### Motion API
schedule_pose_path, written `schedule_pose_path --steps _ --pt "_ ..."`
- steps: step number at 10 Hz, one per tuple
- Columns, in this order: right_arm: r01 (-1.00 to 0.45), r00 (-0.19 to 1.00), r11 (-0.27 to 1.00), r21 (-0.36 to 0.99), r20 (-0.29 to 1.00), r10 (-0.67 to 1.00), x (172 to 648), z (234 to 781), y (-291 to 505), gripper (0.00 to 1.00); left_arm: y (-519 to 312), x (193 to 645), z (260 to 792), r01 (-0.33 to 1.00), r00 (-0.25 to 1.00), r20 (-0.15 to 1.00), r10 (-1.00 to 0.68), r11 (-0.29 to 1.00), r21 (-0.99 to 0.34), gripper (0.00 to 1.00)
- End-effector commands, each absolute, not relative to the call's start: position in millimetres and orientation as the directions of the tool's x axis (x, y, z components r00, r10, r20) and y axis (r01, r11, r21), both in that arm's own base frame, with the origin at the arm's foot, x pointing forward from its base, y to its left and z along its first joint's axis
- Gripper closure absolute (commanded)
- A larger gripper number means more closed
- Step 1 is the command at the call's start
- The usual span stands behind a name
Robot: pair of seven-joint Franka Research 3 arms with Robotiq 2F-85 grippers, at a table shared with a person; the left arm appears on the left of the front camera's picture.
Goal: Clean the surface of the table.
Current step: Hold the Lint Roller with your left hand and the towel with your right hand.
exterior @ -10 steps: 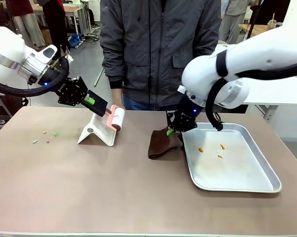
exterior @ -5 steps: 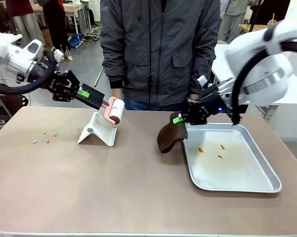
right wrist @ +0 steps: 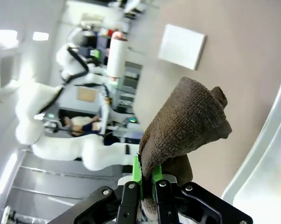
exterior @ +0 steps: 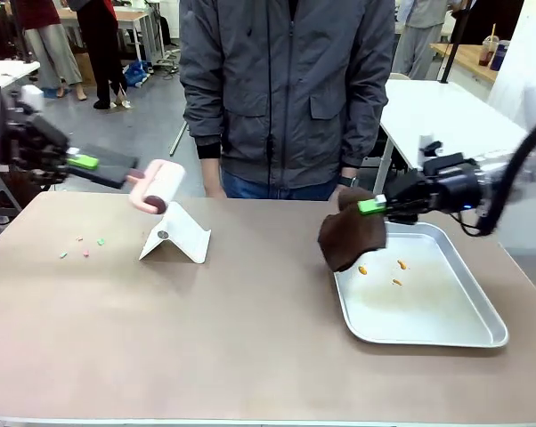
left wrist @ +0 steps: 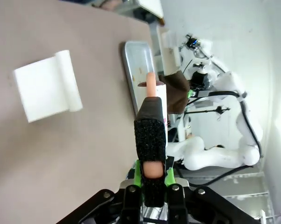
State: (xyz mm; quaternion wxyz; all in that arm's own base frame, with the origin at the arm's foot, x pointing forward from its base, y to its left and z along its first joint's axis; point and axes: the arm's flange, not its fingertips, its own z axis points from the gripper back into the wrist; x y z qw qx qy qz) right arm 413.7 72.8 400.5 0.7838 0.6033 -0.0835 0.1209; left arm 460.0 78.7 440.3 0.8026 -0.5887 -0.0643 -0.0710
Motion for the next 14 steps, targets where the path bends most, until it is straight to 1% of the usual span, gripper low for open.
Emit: schedule_pose_path --steps 1,2,3,4,5,6,7,9,10,11,14 --pt "-0.301 0.952 0.127 0.945 0.307 -0.023 383.1 408.0 24.3 1.0 132.4 433.2 445.6 0.191 0.979 0.202 0.022 0.248 -0.95 0.84" --pt "-0.298 0.947 0.123 0.947 0.31 -0.089 367.7 410.5 7.8 1.0 162.9 420.6 444.7 0.188 0.981 0.193 -0.002 0.239 -0.953 0.84" --pt "-0.32 0.934 0.087 0.943 0.329 -0.135 351.3 409.6 -13.7 1.0 199.5 416.8 437.9 0.187 0.982 0.183 -0.04 0.212 -0.959 0.84" --pt "-0.333 0.926 0.041 0.942 0.335 -0.173 338.9 405.9 -35.0 1.0 228.2 414.2 428.8 0.188 0.982 0.184 -0.041 0.163 -0.968 0.84" --pt "-0.355 0.916 -0.018 0.935 0.344 -0.207 327.2 399.9 -55.9 1.0 234.4 418.9 419.4 0.174 0.985 0.172 -0.029 0.146 -0.974 0.84" --pt "-0.382 0.899 -0.058 0.922 0.357 -0.255 316.4 392.7 -76.9 1.0 254.6 419.7 403.9 0.094 0.994 0.101 0.033 0.162 -0.982 0.84" --pt "-0.405 0.888 -0.119 0.907 0.359 -0.286 306.5 384.2 -98.4 1.0 264.0 417.3 391.5 0.113 0.991 0.119 0.061 0.095 -0.989 0.84" --pt "-0.386 0.883 -0.156 0.909 0.314 -0.349 301.0 369.7 -116.6 1.0 266.4 415.2 382.2 0.112 0.989 0.119 0.089 0.075 -0.991 0.84" --pt "-0.372 0.876 -0.138 0.918 0.298 -0.379 302.9 366.7 -115.5 1.0 261.6 418.1 381.7 0.108 0.989 0.114 0.095 0.069 -0.992 0.84" --pt "-0.363 0.889 -0.122 0.924 0.303 -0.344 320.5 384.1 -131.0 1.0 267.3 415.7 370.7 0.074 0.993 0.083 0.082 0.115 -0.991 0.84" --pt "-0.363 0.889 -0.122 0.924 0.303 -0.344 320.5 384.1 -131.0 1.0 267.3 415.7 370.7 0.074 0.993 0.083 0.082 0.115 -0.991 0.84"
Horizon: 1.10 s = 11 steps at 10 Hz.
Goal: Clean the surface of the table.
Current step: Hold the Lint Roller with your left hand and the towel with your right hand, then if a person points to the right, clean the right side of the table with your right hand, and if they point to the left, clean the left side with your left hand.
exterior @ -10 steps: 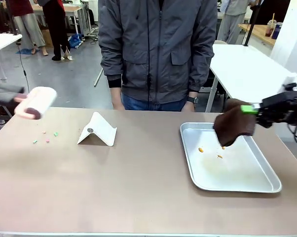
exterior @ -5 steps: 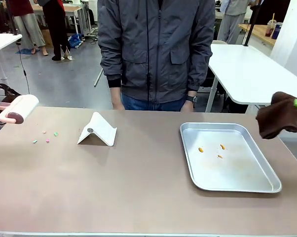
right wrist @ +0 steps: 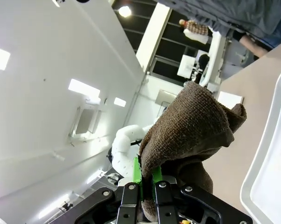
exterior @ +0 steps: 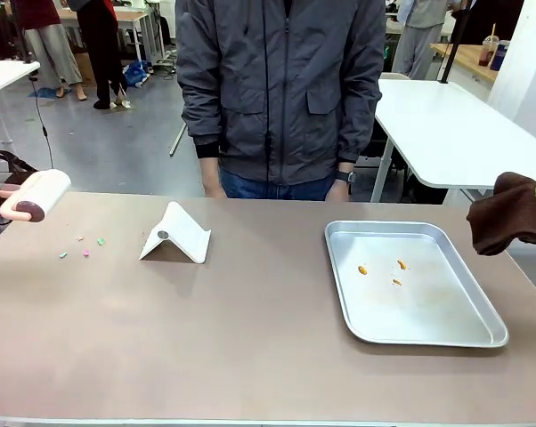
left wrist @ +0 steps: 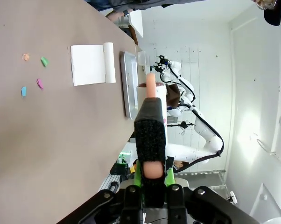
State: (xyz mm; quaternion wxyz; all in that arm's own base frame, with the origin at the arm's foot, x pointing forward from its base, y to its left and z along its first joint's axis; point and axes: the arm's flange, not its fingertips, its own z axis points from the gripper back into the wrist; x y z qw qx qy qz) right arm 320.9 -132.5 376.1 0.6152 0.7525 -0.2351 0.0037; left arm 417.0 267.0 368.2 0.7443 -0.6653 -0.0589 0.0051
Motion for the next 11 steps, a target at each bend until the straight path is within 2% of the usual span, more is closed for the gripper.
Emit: schedule_pose_path --steps 1,11 --pt "-0.363 0.889 -0.122 0.924 0.303 -0.344 320.5 384.1 -131.0 1.0 267.3 415.7 370.7 0.074 0.993 0.083 0.082 0.115 -0.991 0.84" --pt "-0.363 0.889 -0.122 0.924 0.303 -0.344 320.5 384.1 -131.0 1.0 267.3 415.7 370.7 0.074 0.993 0.083 0.082 0.115 -0.991 0.84"
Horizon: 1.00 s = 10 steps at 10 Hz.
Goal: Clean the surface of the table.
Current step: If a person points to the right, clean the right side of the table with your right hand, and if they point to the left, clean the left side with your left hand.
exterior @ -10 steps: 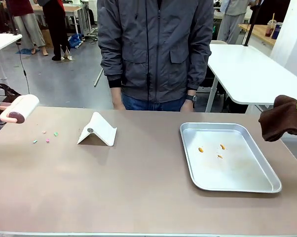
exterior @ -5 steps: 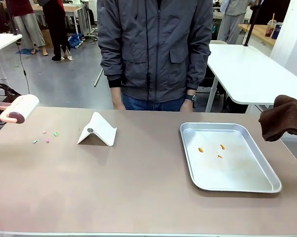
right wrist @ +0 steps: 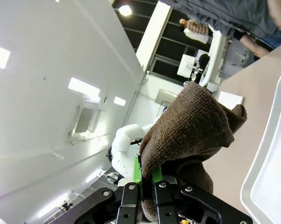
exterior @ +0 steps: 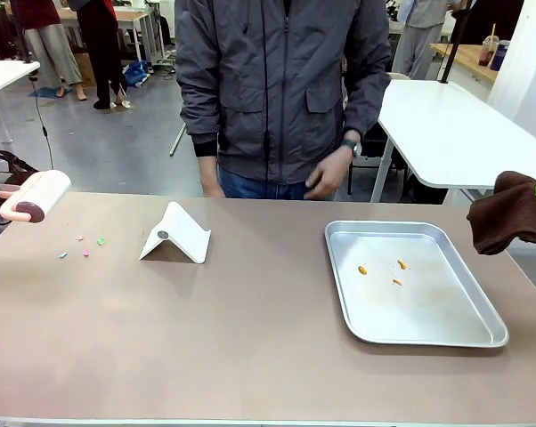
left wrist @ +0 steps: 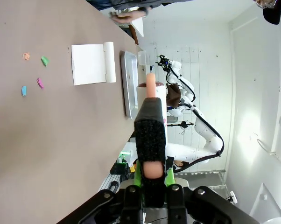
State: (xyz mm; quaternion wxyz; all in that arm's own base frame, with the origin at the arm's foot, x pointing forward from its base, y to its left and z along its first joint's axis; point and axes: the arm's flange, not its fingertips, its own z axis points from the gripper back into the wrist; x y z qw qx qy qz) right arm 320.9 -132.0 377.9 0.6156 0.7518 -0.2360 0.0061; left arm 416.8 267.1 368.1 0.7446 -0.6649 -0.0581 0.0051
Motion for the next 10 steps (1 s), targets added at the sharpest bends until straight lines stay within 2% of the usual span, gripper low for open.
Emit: schedule_pose_path --steps 1,10 --pt "-0.363 0.889 -0.122 0.924 0.303 -0.344 320.5 384.1 -131.0 1.0 267.3 415.7 370.7 0.074 0.993 0.083 0.082 0.115 -0.991 0.84" --pt "-0.363 0.889 -0.122 0.924 0.303 -0.344 320.5 384.1 -131.0 1.0 267.3 415.7 370.7 0.074 0.993 0.083 0.082 0.115 -0.991 0.84"
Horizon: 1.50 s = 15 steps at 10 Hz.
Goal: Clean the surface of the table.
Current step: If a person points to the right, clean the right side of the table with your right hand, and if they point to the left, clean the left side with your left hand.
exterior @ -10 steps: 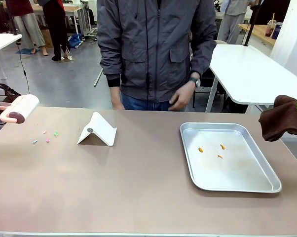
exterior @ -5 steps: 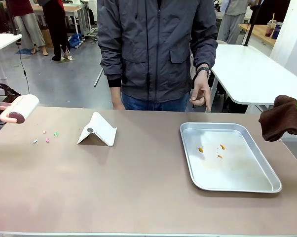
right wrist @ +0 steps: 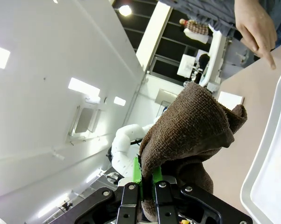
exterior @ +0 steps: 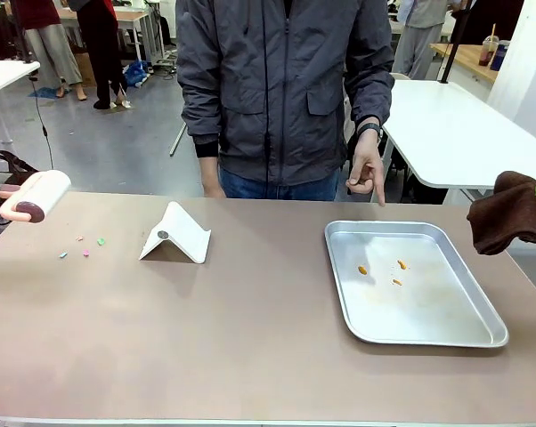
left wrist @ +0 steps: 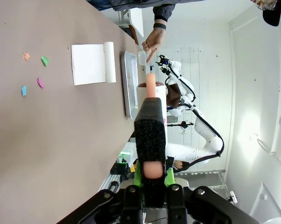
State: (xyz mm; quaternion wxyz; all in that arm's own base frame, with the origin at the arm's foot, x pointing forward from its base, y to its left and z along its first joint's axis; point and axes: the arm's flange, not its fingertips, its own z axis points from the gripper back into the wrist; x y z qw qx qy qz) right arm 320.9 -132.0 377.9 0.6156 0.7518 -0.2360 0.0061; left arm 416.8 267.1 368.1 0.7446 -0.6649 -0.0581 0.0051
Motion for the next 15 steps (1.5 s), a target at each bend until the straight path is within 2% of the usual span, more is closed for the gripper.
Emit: schedule_pose_path --steps 1,4,5,8,9,11,13,15 --pt "-0.363 0.889 -0.122 0.924 0.303 -0.344 320.5 384.1 -131.0 1.0 267.3 415.7 370.7 0.074 0.993 0.083 0.082 0.115 -0.991 0.84" --pt "-0.363 0.889 -0.122 0.924 0.303 -0.344 320.5 384.1 -131.0 1.0 267.3 415.7 370.7 0.074 0.993 0.083 0.082 0.115 -0.991 0.84" --pt "-0.362 0.889 -0.131 0.923 0.3 -0.347 320.9 377.9 -132.0 0.91 267.3 415.7 370.7 0.074 0.993 0.083 0.082 0.115 -0.991 0.84" --pt "-0.348 0.883 0.294 0.89 0.416 -0.217 350.6 387.3 -106.0 0.91 267.3 415.7 370.7 0.074 0.993 0.083 0.082 0.115 -0.991 0.84" --pt "-0.341 0.883 0.408 0.847 0.437 -0.172 361.3 388.9 -98.9 0.91 267.3 415.7 370.7 0.074 0.993 0.083 0.082 0.115 -0.991 0.84" --pt "-0.373 0.864 0.635 0.676 0.503 -0.028 377.6 396.7 -76.9 0.91 267.3 415.7 370.7 0.074 0.993 0.083 0.082 0.115 -0.991 0.84" --pt "-0.432 0.848 0.765 0.478 0.505 0.163 388.9 401.9 -53.3 0.91 267.3 415.7 370.7 0.074 0.993 0.083 0.082 0.115 -0.991 0.84" --pt "-0.449 0.841 0.835 0.319 0.467 0.274 402.1 398.7 -35.6 0.91 267.3 415.7 370.7 0.074 0.993 0.083 0.082 0.115 -0.991 0.84"
